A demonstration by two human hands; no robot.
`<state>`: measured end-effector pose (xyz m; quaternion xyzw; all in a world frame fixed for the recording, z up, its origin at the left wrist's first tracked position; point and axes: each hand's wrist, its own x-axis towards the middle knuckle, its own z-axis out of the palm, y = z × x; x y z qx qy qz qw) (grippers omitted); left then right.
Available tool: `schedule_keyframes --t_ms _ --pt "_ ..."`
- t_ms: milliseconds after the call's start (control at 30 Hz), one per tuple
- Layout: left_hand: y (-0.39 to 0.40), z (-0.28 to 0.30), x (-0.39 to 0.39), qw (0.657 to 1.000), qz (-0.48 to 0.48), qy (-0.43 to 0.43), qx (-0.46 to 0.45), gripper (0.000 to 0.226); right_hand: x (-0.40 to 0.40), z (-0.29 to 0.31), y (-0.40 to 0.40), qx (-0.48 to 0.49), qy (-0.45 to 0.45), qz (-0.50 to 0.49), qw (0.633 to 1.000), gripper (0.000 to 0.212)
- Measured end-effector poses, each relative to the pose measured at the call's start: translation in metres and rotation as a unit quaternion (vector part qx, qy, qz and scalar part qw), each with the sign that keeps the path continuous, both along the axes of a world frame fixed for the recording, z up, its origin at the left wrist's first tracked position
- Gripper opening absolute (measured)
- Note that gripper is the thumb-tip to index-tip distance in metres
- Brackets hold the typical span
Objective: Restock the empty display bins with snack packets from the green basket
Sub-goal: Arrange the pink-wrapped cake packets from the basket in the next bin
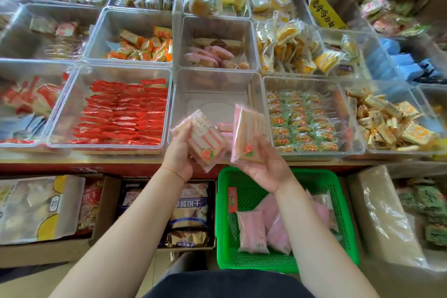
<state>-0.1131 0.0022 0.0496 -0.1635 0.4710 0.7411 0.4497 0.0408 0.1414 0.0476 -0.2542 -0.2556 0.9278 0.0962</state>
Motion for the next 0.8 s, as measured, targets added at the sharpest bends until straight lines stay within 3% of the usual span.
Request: schedule_keyframes --t_ms 133,300,400,533,633,700,733,800 --pt "0.012 0.002 0.002 0.998 -0.013 0.054 0.025 0.036 -0.017 -0.007 -0.002 0.025 -0.054 -0.037 0.998 0.052" --pt "0.007 0.004 -0.008 0.983 -0.173 0.068 -0.007 0.038 -0.028 -0.006 0.012 0.103 -0.091 -0.012 0.990 0.053" --pt "-0.003 0.003 -0.031 0.951 -0.299 0.075 -0.003 0.045 -0.028 -0.006 0.033 0.138 -0.106 0.047 0.984 0.054" --pt "0.007 0.001 -0.059 0.909 -0.394 0.134 -0.021 0.062 -0.031 -0.001 0.052 0.106 -0.080 0.150 0.980 0.056" --pt "0.025 0.007 -0.069 0.834 -0.525 0.167 -0.034 0.047 -0.044 0.002 0.055 0.101 -0.081 0.177 0.976 0.061" --pt "0.036 0.007 -0.075 0.777 -0.586 0.219 -0.067 0.036 -0.057 0.003 0.057 0.089 -0.077 0.150 0.982 0.060" --pt "0.040 0.005 -0.081 0.768 -0.585 0.244 -0.087 0.032 -0.063 0.002 0.060 0.074 -0.070 0.115 0.988 0.055" --pt "0.047 0.000 -0.094 0.794 -0.509 0.299 -0.143 0.031 -0.075 0.001 0.070 0.052 -0.066 0.016 0.996 0.039"
